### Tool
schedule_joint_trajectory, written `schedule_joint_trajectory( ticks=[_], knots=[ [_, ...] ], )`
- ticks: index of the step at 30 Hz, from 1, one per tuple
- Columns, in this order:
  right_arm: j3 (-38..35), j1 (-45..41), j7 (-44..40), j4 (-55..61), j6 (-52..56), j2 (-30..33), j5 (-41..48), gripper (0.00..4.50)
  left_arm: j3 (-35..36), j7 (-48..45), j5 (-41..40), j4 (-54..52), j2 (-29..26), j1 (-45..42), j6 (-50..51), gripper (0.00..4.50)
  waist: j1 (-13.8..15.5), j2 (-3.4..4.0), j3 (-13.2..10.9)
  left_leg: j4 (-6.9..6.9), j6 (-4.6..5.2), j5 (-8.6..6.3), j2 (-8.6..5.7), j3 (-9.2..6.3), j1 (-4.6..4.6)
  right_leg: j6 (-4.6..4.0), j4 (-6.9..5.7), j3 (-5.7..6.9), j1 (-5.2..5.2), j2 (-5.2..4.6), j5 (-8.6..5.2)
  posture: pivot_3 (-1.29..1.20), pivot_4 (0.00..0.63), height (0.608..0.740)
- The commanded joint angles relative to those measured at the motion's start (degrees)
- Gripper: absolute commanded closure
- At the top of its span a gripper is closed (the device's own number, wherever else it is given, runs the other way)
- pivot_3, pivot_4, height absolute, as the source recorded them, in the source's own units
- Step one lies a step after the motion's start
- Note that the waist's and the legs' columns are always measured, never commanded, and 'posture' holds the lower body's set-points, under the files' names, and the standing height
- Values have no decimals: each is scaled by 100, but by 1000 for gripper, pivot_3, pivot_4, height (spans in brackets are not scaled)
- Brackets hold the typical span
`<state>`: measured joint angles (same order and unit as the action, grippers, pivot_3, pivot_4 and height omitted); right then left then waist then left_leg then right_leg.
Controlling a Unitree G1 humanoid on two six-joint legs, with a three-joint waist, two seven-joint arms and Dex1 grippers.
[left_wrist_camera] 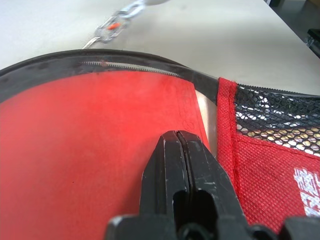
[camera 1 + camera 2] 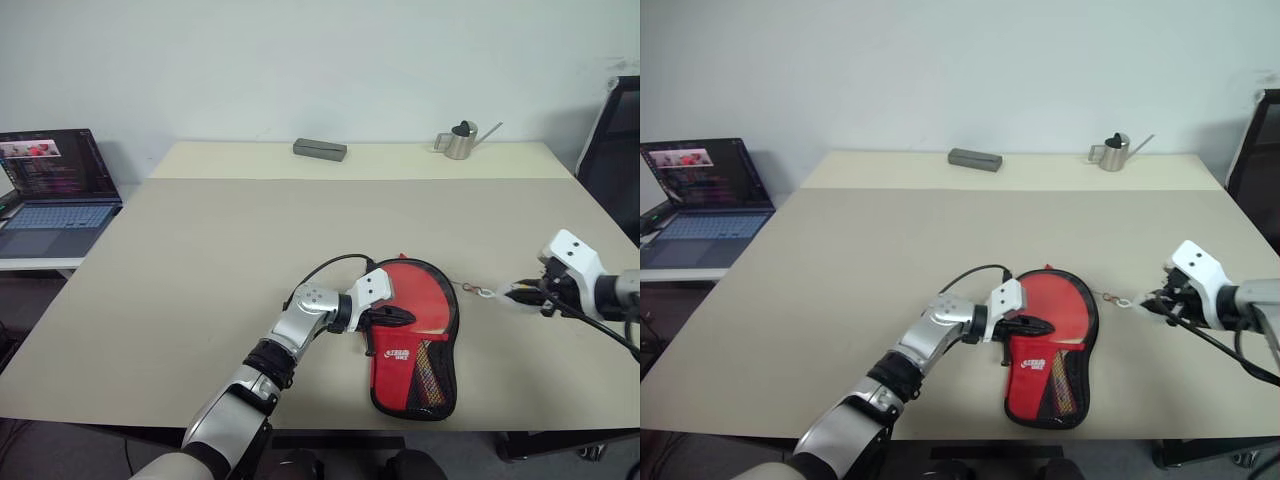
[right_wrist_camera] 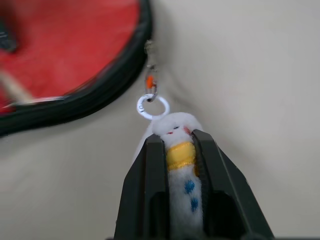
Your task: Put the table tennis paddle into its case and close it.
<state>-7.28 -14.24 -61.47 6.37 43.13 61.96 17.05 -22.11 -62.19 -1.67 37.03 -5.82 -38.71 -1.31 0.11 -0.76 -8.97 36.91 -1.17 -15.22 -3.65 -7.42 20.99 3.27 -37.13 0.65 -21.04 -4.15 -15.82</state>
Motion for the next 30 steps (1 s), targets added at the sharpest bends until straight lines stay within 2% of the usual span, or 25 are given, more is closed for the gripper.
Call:
schedule_joint_trajectory(
  ticks=[1, 18, 30],
  knots=[
    [-482, 277, -225, 441, 163, 277, 298, 4206, -308, -4, 425, 690, -129, 331, 347, 4500, 3, 1, 3, 0, 0, 0, 1, 0, 0, 0, 1, 0, 1, 0, 0, 0, 150, 740],
    [-1811, 3017, -1112, 2574, 588, 566, 1258, 4206, -382, -11, 502, 889, -7, 235, 246, 4500, 112, -4, 5, 0, 2, -4, 7, -3, -9, 7, 20, 10, 27, 5, -3, 0, 150, 740],
    [-2591, 4619, -1600, 4003, 661, 418, 1633, 4224, -419, -3, 508, 903, 41, 245, 220, 4500, 162, -12, 9, 3, 11, -29, 5, -8, -12, 31, 34, 16, 44, 3, -20, 0, 150, 740]
  ],
)
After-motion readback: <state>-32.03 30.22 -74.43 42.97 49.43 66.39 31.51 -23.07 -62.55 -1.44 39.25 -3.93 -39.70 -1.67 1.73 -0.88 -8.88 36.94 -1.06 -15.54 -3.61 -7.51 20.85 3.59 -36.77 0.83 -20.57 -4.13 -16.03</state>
